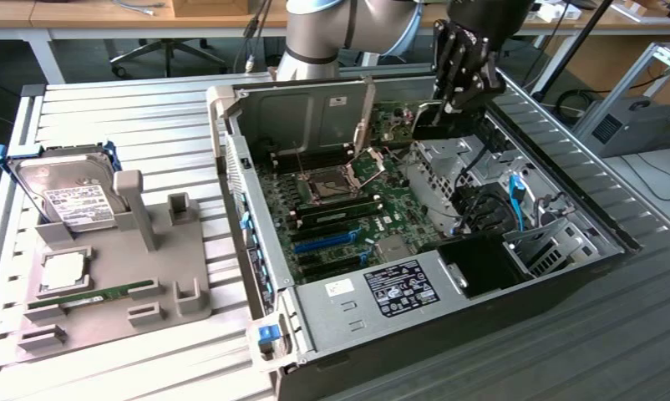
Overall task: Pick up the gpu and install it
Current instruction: 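Insert the gpu into the slot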
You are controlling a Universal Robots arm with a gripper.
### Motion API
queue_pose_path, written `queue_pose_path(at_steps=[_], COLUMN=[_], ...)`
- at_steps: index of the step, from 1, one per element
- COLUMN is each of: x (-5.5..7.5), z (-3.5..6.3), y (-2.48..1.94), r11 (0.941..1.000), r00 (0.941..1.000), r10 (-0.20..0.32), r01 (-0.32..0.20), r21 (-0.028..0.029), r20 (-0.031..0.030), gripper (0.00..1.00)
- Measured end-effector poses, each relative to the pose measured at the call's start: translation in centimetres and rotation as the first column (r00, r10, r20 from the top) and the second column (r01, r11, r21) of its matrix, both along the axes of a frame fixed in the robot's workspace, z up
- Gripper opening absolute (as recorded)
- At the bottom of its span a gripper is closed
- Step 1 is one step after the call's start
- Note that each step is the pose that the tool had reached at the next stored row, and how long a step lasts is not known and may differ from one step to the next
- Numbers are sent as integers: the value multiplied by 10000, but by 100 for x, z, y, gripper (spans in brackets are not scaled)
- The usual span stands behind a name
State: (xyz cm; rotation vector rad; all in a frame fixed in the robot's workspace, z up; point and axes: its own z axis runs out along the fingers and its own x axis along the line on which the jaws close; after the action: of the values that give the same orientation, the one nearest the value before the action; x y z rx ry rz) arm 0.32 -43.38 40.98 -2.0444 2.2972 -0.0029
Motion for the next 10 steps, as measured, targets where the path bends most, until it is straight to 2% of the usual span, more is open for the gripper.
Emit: queue_pose_path(at_steps=[1, 2, 4, 10], x=[0, 1, 1, 1], z=[-2, -3, -5, -5], y=[0, 0, 0, 0], r11=[9987, 9933, 9875, 9875], r00=[9987, 9933, 9875, 9875], r10=[502, 1158, 1577, 1578], r01=[-502, -1158, -1577, -1578], r21=[1, 2, 5, 5], r20=[-9, -25, -42, -42], gripper=[27, 27, 27, 27])
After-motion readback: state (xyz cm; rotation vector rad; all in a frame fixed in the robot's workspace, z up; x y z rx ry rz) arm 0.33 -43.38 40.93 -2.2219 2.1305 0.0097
